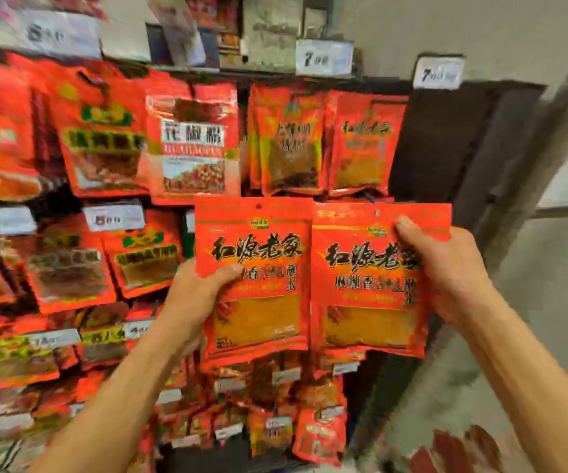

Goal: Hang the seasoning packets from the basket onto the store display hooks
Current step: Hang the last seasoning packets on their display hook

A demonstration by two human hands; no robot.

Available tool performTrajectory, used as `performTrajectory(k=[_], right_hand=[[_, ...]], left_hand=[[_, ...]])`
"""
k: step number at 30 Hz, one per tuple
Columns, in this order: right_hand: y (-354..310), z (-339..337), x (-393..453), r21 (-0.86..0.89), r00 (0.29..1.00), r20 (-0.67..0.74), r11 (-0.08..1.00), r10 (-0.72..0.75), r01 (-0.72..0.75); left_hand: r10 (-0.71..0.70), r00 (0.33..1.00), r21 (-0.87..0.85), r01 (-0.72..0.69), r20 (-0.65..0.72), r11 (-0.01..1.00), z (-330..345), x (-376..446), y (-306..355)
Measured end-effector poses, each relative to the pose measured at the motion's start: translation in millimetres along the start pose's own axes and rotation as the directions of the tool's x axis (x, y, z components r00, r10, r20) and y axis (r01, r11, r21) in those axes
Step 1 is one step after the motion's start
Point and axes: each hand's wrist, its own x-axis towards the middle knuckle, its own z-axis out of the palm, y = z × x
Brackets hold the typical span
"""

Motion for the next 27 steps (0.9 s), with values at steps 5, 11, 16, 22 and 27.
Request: performTrajectory(k=[5, 11, 16, 22, 27], right_hand=[[-61, -25, 28, -0.056, 0.984, -0.099, 0.988, -0.15, 0.145], [-88, -33, 87, -0.027, 0.962, -0.202, 0.983, -0.183, 0.181], [-90, -36, 150, 0.034, 0.969, -0.212, 0.99, -0.129, 0.139], [-85, -40, 214, 0.088, 0.975, -0.207, 0.992, -0.075, 0.095], [-80, -36, 241, 0.051, 0.976, -0.191, 0.991, -0.108, 0.12]], left_hand=[[0.125, 0.991, -0.011, -0.124, 0.038, 0.992, 23, 15, 68], [0.198, 0.974, 0.069, -0.206, 0.11, 0.976, 58, 40, 105], [0.231, 0.971, 0.045, -0.234, 0.068, 0.971, 107, 67, 110], [0.328, 0.941, 0.081, -0.334, 0.083, 0.939, 148, 96, 105], [0.32, 0.94, 0.089, -0.331, 0.12, 0.939, 167, 114, 98]])
